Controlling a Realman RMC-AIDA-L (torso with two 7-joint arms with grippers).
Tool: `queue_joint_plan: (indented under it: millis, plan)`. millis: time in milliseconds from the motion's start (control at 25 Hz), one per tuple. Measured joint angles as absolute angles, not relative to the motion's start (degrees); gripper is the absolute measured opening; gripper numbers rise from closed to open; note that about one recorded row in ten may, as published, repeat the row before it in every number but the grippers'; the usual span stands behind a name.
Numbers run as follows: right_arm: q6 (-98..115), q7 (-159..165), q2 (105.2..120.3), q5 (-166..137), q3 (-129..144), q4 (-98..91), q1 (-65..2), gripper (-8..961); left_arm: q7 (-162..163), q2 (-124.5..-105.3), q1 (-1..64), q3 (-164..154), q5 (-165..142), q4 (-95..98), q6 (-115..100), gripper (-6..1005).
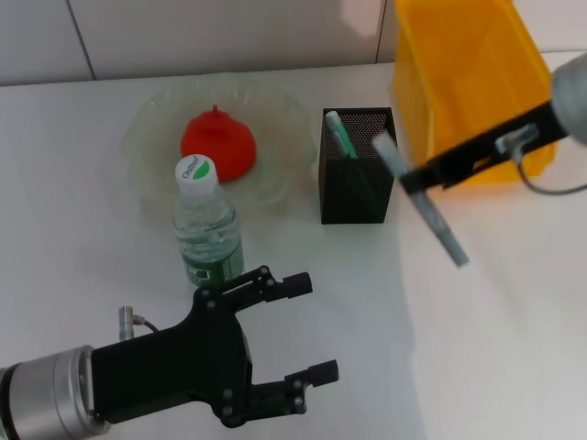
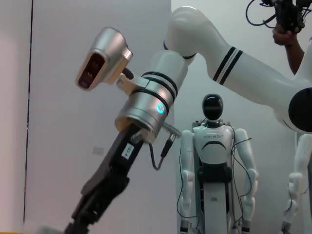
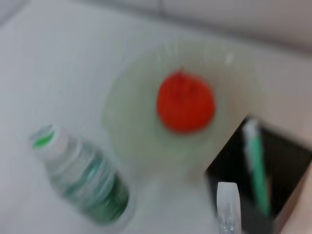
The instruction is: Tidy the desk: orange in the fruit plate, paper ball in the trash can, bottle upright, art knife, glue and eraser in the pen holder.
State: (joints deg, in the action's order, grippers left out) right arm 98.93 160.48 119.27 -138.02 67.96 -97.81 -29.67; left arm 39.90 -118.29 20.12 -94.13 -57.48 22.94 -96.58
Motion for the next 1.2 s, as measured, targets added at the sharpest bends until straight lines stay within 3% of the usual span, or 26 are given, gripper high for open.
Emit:
queue_joint_plan:
  millis: [360,1200]
  plan:
    - [76.9,147.9,119.61,-135.4,65.5,-100.0,-23.2,116,39.9,-118.34,20.4,-94.1,-57.5,22.9,-96.7,785]
    - [50.1,126.5,119.43,-119.2,77.1,-76.7,-23.6,109,40.2,-118.39,21.6,-94.1,-57.5,22.9,-96.7,785]
